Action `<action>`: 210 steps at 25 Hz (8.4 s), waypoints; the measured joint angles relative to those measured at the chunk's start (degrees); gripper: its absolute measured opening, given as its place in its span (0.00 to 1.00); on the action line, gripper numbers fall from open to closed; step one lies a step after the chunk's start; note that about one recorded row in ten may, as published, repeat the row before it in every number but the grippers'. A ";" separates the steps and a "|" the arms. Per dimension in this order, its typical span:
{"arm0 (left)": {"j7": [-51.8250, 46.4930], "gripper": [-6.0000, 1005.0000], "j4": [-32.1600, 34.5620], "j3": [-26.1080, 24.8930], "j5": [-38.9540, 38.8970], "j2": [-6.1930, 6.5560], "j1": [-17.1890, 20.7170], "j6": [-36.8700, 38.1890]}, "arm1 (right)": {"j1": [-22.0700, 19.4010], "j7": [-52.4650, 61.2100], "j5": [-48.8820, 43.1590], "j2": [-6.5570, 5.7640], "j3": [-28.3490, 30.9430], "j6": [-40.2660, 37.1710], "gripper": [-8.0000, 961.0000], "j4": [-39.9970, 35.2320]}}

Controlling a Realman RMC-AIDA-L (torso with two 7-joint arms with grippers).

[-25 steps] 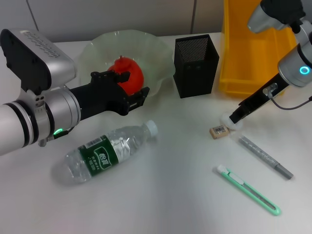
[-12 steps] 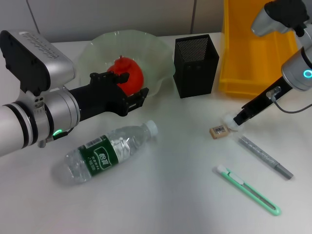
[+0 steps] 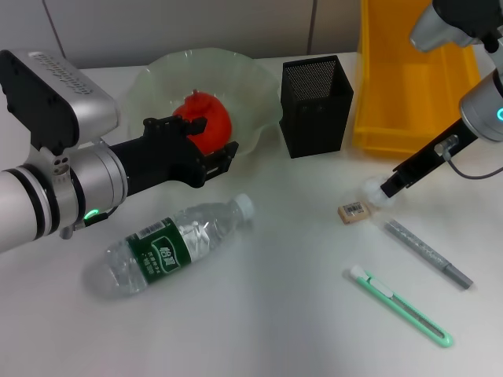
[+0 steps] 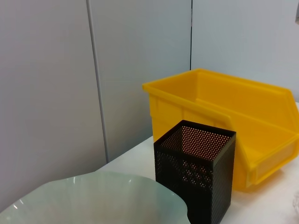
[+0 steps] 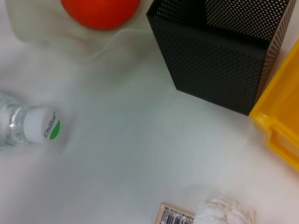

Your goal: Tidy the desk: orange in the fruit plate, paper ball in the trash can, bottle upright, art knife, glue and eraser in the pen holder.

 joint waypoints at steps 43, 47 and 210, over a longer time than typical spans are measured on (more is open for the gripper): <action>0.53 0.59 -0.07 -0.63 -2.21 0.18 0.20 0.62 | -1.34 0.76 -2.10 -4.81 8.06 -2.04 0.03 -13.94; 0.53 0.59 -0.10 -0.61 -2.22 0.18 0.20 0.62 | -1.09 0.42 -2.11 -5.37 8.22 0.22 0.03 -11.72; -44.98 0.57 -3.13 14.95 48.92 -0.44 -25.53 18.96 | -35.18 -59.04 40.34 2.16 22.86 -17.97 0.19 4.82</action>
